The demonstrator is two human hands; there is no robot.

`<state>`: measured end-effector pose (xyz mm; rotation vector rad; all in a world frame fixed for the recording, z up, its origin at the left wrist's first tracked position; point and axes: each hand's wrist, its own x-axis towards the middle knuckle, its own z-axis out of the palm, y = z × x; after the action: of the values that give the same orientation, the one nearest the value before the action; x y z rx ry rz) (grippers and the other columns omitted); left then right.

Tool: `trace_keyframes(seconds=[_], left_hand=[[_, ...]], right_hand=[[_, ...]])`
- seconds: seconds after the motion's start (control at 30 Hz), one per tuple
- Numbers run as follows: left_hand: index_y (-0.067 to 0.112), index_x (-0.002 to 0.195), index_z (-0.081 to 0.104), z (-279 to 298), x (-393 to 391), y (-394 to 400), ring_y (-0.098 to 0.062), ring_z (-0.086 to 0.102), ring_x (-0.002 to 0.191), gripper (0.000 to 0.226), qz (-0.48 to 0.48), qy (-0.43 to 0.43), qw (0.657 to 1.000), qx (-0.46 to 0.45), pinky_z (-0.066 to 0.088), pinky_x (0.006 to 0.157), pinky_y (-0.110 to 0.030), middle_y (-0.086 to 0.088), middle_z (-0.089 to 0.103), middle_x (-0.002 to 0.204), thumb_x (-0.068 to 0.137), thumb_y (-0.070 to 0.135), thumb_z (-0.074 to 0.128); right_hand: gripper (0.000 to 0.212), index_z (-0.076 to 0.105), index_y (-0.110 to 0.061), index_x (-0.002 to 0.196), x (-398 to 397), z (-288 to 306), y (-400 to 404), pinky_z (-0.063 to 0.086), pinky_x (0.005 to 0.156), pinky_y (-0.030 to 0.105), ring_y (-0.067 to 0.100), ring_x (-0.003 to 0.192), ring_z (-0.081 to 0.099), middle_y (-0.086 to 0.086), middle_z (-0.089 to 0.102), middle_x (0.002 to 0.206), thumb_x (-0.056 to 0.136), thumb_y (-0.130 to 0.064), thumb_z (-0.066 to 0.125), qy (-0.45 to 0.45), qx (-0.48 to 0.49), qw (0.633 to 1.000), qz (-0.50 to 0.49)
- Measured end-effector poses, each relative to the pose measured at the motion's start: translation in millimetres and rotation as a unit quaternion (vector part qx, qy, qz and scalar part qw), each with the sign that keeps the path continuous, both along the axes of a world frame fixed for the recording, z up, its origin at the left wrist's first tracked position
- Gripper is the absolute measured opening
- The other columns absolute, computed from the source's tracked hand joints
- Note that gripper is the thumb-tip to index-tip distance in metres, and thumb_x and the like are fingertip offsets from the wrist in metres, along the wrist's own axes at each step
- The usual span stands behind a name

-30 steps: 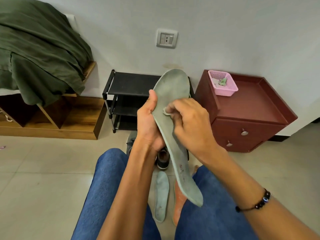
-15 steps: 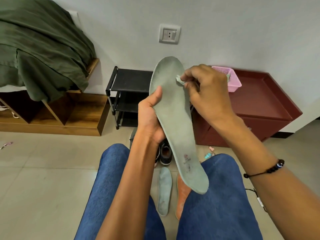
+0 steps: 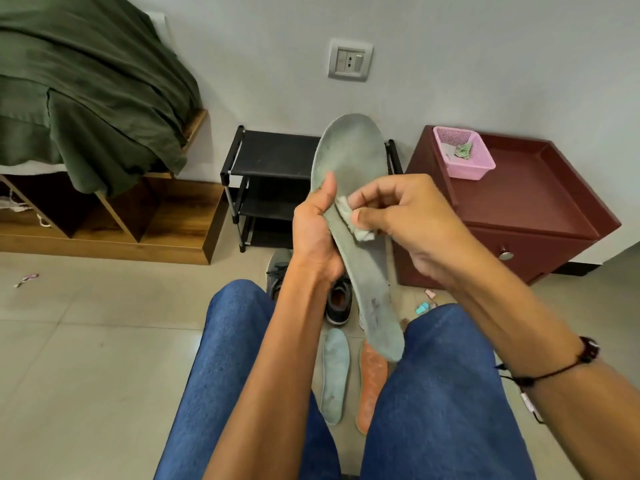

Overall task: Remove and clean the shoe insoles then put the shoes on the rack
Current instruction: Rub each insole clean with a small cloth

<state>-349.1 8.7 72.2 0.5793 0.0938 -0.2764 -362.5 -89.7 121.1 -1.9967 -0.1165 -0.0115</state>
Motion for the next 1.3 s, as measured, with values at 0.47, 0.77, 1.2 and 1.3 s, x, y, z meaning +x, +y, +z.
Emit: trace_keyframes(seconds=[0.47, 0.77, 1.2, 1.3], left_hand=[[-0.004, 0.138, 0.038, -12.3, 2.3, 3.4, -0.030, 0.057, 0.105, 0.085, 0.014, -0.119, 0.993, -0.025, 0.046, 0.097, -0.039, -0.020, 0.053, 0.124, 0.089, 0.065, 0.025], [0.008, 0.099, 0.072, -13.0, 7.2, 6.7, -0.021, 0.066, 0.087, 0.084, 0.060, -0.083, 0.995, 0.007, 0.054, 0.080, -0.034, -0.011, 0.069, 0.096, 0.091, 0.067, 0.013], [0.002, 0.116, 0.059, -8.2, 4.7, 2.4, -0.027, 0.063, 0.097, 0.094, -0.007, -0.100, 0.994, -0.044, 0.047, 0.095, -0.039, -0.015, 0.064, 0.109, 0.084, 0.076, 0.012], [0.005, 0.113, 0.060, -6.3, 8.4, 4.5, -0.024, 0.063, 0.092, 0.093, -0.008, -0.097, 0.994, -0.042, 0.051, 0.084, -0.036, -0.013, 0.065, 0.102, 0.084, 0.076, 0.007]], right_hand=[[0.017, 0.070, -0.018, 0.079, -13.5, -22.9, 22.8, 0.053, 0.074, 0.031, 0.009, 0.072, 0.064, -0.009, 0.068, 0.075, 0.076, -0.001, 0.065, -0.175, -0.127, 0.976, -0.038], [0.026, 0.064, -0.017, 0.075, 12.2, 7.6, -6.6, 0.054, 0.058, 0.024, 0.008, 0.064, 0.061, -0.005, 0.062, 0.072, 0.080, 0.008, 0.062, -0.126, 0.007, 0.992, -0.014], [0.037, 0.065, -0.020, 0.068, -9.6, -5.7, 3.5, 0.045, 0.062, 0.009, -0.006, 0.059, 0.057, -0.013, 0.064, 0.059, 0.075, 0.016, 0.063, -0.028, -0.030, 0.987, 0.153], [0.037, 0.064, -0.023, 0.071, 7.7, 12.5, -11.2, 0.052, 0.059, 0.018, -0.001, 0.061, 0.059, -0.015, 0.064, 0.061, 0.079, 0.013, 0.061, -0.096, -0.032, 0.991, 0.093]])
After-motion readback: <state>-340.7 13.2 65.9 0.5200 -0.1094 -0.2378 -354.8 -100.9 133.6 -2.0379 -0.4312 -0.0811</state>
